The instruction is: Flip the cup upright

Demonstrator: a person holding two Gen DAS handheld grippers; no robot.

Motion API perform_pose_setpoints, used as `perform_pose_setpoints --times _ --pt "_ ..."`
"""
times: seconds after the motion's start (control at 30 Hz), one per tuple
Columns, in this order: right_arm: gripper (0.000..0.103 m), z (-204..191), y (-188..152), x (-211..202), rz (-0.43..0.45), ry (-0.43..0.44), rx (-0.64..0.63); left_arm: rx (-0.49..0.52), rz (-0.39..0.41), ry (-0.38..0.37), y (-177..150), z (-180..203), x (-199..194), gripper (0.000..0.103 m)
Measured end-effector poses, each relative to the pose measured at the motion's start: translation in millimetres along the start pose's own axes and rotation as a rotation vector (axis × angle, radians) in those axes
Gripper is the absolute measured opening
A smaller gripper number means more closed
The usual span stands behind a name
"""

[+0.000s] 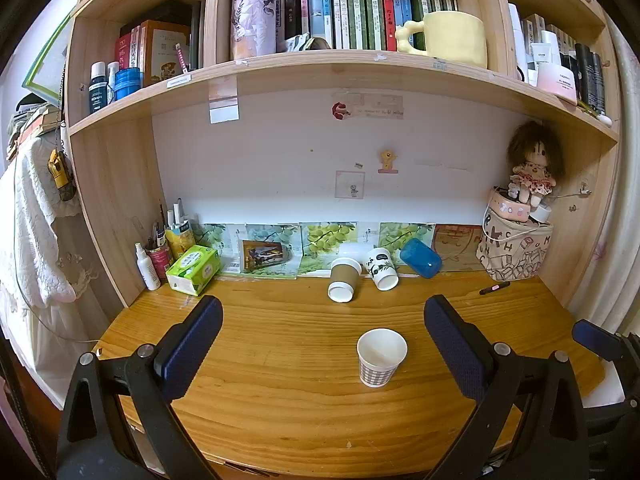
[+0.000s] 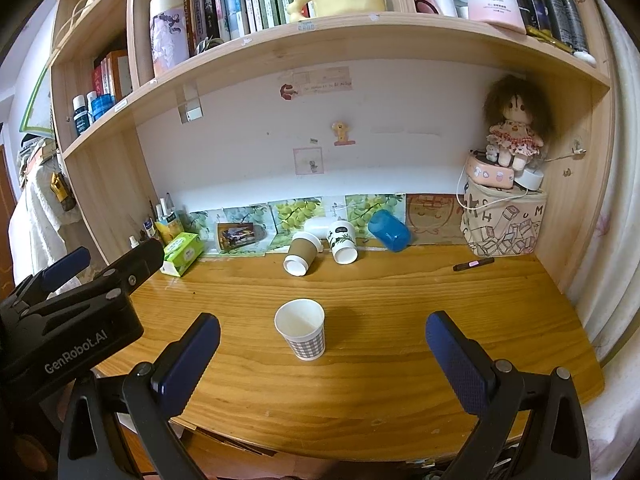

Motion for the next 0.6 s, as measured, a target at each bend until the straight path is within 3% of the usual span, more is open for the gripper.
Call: perform_pose_setpoints --times 0.6 --pt "0.103 -4.1 -2.4 -2.2 0.006 0.008 -0.022 -0.015 0.004 0.005 -3.6 -6.1 -4.1 0.101"
Point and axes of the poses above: each gripper's, at about its wrist camera, not at the fingertips, and x roughly the way its jaws point, z to its right, y to its top, the point moved 6 cm from there along x, roughly the way its jaws point, and after that the axes turned 7 degrees about x, right-handed, at the moved point
